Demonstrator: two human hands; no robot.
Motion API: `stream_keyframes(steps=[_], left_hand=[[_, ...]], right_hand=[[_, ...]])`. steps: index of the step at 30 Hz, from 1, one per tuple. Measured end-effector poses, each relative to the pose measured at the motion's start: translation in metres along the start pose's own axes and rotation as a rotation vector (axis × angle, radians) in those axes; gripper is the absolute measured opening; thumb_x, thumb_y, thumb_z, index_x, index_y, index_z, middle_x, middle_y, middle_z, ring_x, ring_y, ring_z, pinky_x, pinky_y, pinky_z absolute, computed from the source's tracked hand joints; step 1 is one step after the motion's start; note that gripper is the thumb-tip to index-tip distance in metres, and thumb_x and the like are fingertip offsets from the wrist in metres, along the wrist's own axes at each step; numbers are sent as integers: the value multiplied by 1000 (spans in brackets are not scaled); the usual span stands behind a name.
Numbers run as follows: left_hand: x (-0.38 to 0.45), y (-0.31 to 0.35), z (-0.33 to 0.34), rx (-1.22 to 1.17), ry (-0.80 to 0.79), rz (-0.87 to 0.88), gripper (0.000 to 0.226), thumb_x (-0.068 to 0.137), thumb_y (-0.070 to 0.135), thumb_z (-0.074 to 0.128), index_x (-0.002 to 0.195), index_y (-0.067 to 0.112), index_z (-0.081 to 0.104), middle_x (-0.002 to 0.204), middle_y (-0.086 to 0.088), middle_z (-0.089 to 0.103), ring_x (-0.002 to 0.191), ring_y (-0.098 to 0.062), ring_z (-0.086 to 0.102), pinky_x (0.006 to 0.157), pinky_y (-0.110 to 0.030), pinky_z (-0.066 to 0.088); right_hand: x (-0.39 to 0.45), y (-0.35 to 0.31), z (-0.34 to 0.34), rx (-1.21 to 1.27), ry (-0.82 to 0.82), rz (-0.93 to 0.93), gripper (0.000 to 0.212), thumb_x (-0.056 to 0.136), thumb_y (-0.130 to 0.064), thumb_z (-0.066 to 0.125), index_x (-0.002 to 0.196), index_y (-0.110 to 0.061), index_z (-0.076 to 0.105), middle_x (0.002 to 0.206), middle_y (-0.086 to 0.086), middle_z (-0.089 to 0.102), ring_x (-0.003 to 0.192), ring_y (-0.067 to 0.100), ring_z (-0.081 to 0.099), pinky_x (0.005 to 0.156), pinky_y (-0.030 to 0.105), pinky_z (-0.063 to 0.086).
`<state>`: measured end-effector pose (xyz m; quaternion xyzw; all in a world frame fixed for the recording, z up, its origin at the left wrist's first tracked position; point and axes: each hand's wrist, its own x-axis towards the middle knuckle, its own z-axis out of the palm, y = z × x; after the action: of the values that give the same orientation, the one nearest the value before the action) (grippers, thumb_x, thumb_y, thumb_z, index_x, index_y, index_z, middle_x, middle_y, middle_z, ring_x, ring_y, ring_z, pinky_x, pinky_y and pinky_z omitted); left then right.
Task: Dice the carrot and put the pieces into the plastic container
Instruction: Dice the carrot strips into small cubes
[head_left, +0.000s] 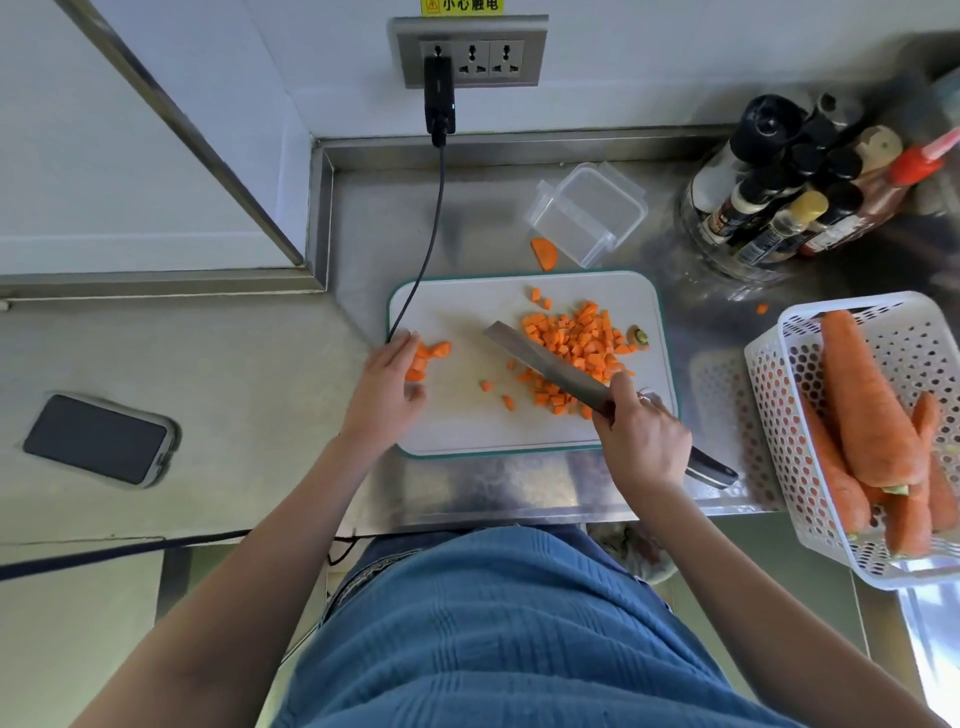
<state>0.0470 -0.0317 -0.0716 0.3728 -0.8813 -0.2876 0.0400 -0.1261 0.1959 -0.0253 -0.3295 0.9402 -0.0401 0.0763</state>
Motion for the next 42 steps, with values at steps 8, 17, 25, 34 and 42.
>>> stream_keyframes(steps=[8, 17, 25, 34, 42], left_hand=[[19, -6, -17, -148, -143, 116, 58, 78, -13, 59, 133, 3, 49, 116, -12, 53, 95, -24, 61, 88, -21, 45], [-11, 15, -13, -115, -238, 146, 42, 72, 4, 74, 112, 5, 61, 108, -3, 51, 77, -8, 52, 79, -13, 40], [-24, 28, -2, -169, -193, 90, 55, 75, 28, 77, 121, 11, 54, 111, 3, 45, 81, -10, 50, 77, -22, 43], [32, 25, 3, -1, -80, 190, 27, 84, -2, 61, 110, 1, 67, 116, -14, 60, 107, -35, 52, 95, -35, 40], [1, 30, -3, -161, -36, 109, 47, 82, -16, 47, 120, 6, 63, 118, -10, 64, 110, -23, 59, 96, -22, 41]], right_hand=[[1, -18, -5, -11, -60, 15, 24, 95, -23, 53, 112, -6, 49, 63, 10, 57, 63, 24, 39, 50, 30, 30], [-3, -31, -3, -15, -136, 60, 19, 96, -27, 49, 106, -12, 43, 70, 7, 61, 57, 25, 44, 50, 29, 28], [-6, -32, 2, 45, -118, 109, 21, 96, -31, 51, 103, -12, 44, 70, 8, 65, 56, 25, 45, 49, 28, 28], [-9, -30, 2, 59, -107, 149, 25, 97, -35, 50, 106, -12, 46, 71, 8, 66, 56, 25, 45, 50, 28, 29], [-8, -31, 3, 65, -112, 165, 25, 97, -38, 50, 103, -14, 45, 69, 6, 64, 55, 25, 45, 46, 26, 22]])
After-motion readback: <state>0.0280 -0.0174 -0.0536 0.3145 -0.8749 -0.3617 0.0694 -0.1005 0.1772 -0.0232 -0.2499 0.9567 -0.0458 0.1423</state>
